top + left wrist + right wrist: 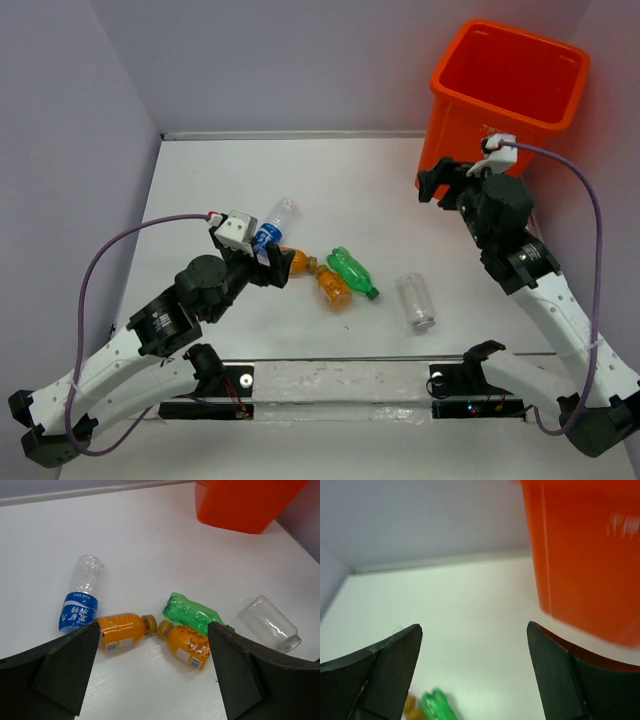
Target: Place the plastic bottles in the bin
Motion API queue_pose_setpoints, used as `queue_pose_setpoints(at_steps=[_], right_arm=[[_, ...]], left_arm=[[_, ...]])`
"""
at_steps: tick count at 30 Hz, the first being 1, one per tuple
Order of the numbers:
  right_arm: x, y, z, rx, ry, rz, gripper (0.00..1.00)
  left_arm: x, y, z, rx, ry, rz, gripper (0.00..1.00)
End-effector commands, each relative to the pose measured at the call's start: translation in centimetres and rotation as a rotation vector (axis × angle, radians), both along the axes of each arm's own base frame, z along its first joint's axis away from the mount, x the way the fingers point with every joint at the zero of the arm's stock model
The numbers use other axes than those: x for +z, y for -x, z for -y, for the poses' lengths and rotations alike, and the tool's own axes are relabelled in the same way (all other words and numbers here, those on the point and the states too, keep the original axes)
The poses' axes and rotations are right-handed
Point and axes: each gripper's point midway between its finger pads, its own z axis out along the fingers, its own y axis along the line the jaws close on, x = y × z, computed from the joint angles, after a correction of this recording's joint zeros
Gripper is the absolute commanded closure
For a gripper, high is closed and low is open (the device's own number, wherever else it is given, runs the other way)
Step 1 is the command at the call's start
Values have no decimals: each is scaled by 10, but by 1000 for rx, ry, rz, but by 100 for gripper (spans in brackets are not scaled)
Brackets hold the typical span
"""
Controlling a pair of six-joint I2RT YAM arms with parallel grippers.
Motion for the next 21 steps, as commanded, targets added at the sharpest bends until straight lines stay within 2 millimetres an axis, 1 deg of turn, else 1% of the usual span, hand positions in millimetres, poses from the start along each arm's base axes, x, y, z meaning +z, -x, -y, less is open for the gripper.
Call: queue_pose_setpoints(at_steps=[1, 2, 3, 5, 8, 9, 11, 12, 13, 14, 16, 17, 18, 21], right_arm=[[-174, 39, -14, 80, -34, -537, 8], [-194, 57, -8, 63, -24, -630, 6], [-198, 69, -3, 55, -25, -655, 5], [-216, 93, 8, 15, -31, -754, 3], [-229, 113, 7, 35, -37, -832, 3], [-244, 123, 8, 30, -31, -901, 3], [-267, 133, 7, 31, -19, -1000, 3], [-278, 142, 5, 47, -20, -1052, 3], [-283, 143, 5, 45, -12, -1066, 3], [-285, 146, -2, 84, -22, -1093, 3], [-286, 143, -5, 95, -28, -1086, 3], [-286, 140, -10, 119, -41, -1073, 3], [-296, 143, -11, 125, -36, -1102, 3], [-309, 140, -18, 144, -37, -1144, 3]], left_arm=[[7, -2, 3, -10, 9, 31, 1], [5, -3, 5, -14, 0, 25, 1], [3, -3, 6, -16, -7, 22, 1], [2, -3, 4, -6, -11, 17, 1], [6, -3, 0, 6, 4, 29, 1], [9, -2, -2, 8, 15, 37, 1], [10, -1, -2, 7, 21, 38, 1], [11, 0, -3, 7, 29, 40, 1], [12, 0, -4, 7, 31, 44, 1], [14, 0, -4, 6, 38, 50, 1], [15, 1, -4, 2, 40, 53, 1], [14, 1, -3, -1, 38, 51, 1], [13, 1, -2, -5, 35, 47, 1], [11, 0, 0, -12, 24, 40, 1]])
